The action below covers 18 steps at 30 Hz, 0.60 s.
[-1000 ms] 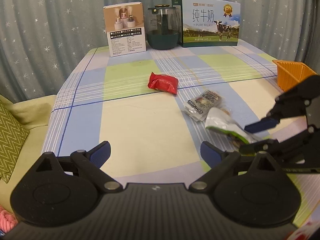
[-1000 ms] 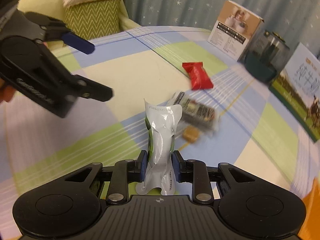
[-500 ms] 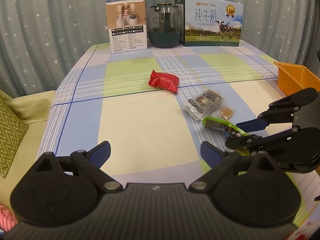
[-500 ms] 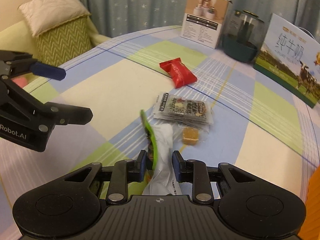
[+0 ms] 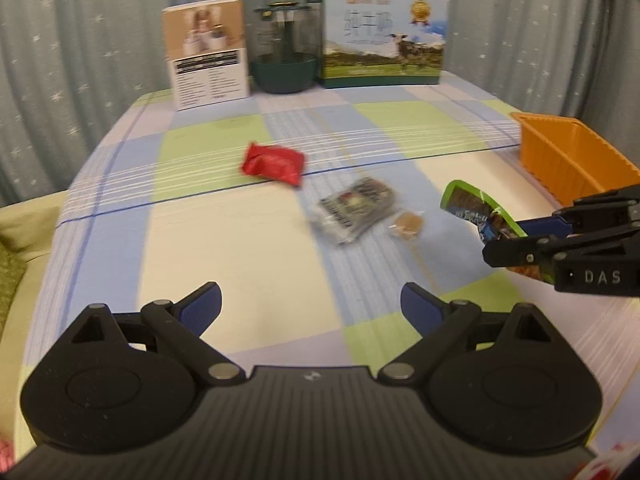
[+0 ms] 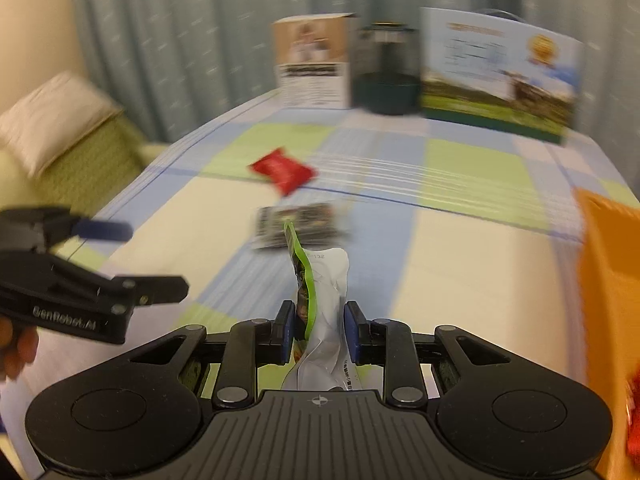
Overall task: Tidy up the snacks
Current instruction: 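Grasp the clear packet with the brown cube using the left tool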
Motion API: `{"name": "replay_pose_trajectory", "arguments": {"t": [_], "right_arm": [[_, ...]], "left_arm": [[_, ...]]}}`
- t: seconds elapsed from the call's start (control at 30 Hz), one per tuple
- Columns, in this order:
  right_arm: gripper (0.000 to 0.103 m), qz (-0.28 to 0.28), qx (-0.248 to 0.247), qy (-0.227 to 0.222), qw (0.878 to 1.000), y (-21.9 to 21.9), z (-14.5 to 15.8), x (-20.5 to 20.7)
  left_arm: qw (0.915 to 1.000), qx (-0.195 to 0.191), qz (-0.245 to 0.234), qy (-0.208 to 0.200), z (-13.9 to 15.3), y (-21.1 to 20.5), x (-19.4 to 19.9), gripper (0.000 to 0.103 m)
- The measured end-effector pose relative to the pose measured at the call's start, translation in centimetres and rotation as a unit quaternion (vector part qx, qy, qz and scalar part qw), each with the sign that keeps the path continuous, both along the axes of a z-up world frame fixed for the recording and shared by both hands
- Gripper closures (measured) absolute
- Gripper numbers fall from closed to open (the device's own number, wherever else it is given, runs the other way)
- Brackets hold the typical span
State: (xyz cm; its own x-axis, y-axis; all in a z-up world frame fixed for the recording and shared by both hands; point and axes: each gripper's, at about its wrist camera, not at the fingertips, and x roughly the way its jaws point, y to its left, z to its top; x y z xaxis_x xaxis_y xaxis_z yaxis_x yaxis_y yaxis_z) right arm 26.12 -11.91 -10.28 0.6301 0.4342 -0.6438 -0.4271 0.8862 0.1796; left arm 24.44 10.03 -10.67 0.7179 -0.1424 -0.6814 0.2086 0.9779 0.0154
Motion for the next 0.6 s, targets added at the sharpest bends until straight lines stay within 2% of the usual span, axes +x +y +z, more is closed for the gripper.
{"name": "replay_pose_trajectory", "arguments": {"t": [0.17, 0.3, 0.6], "right_arm": [[0.076, -0.036, 0.008, 0.006, 0.999, -2.1, -0.5, -0.2], [0.076, -0.049, 0.014, 0.01, 0.999, -3.1, -0.9, 0.1], [0.076, -0.069, 0.033, 0.013, 0.997, -4.0, -1.1, 0.7]], "left_arm": [[0.9987, -0.012, -0.049, 0.004, -0.9, -2.7, 2.0, 0.017], [0.9966, -0.009, -0.082, 0.009, -1.7, -4.7, 3.6, 0.035], [0.9931, 0.006, -0.117, 0.002, -3.3, -7.4, 6.5, 0.044]]}}
